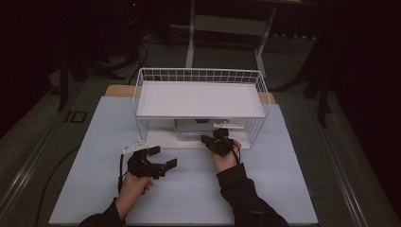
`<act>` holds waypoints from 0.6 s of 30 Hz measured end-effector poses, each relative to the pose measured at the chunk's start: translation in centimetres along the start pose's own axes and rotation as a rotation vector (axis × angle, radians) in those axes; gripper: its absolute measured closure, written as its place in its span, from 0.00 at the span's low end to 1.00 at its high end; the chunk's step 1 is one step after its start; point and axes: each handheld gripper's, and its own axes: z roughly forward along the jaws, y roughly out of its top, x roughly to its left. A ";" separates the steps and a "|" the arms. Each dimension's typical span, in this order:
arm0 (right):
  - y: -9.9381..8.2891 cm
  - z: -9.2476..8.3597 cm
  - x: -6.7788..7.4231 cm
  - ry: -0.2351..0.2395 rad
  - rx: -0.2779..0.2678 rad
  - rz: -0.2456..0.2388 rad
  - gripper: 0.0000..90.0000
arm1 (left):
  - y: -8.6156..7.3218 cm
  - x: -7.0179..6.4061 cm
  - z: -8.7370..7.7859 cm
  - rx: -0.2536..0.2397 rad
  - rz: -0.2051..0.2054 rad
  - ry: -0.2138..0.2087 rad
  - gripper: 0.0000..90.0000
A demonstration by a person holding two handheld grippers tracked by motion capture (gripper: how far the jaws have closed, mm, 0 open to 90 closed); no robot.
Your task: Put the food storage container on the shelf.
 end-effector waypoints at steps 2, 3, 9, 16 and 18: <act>0.1 0.4 0.4 0.002 0.007 -0.013 1.00 | 0.0 -0.1 -0.1 0.000 0.011 0.002 0.00; 0.1 0.4 0.5 -0.003 0.005 -0.022 1.00 | 0.0 -0.2 -0.1 -0.002 0.010 0.002 0.00; -0.5 -0.5 1.1 0.033 0.007 -0.034 0.90 | 0.4 -0.7 -0.5 -0.023 0.046 -0.014 0.00; -1.3 -2.5 1.1 0.090 0.000 -0.064 0.56 | 1.4 -1.0 -1.8 -0.043 0.072 -0.056 0.00; -1.6 -2.9 1.0 0.095 0.002 -0.075 0.50 | 1.3 -1.0 -2.0 -0.053 0.084 -0.072 0.00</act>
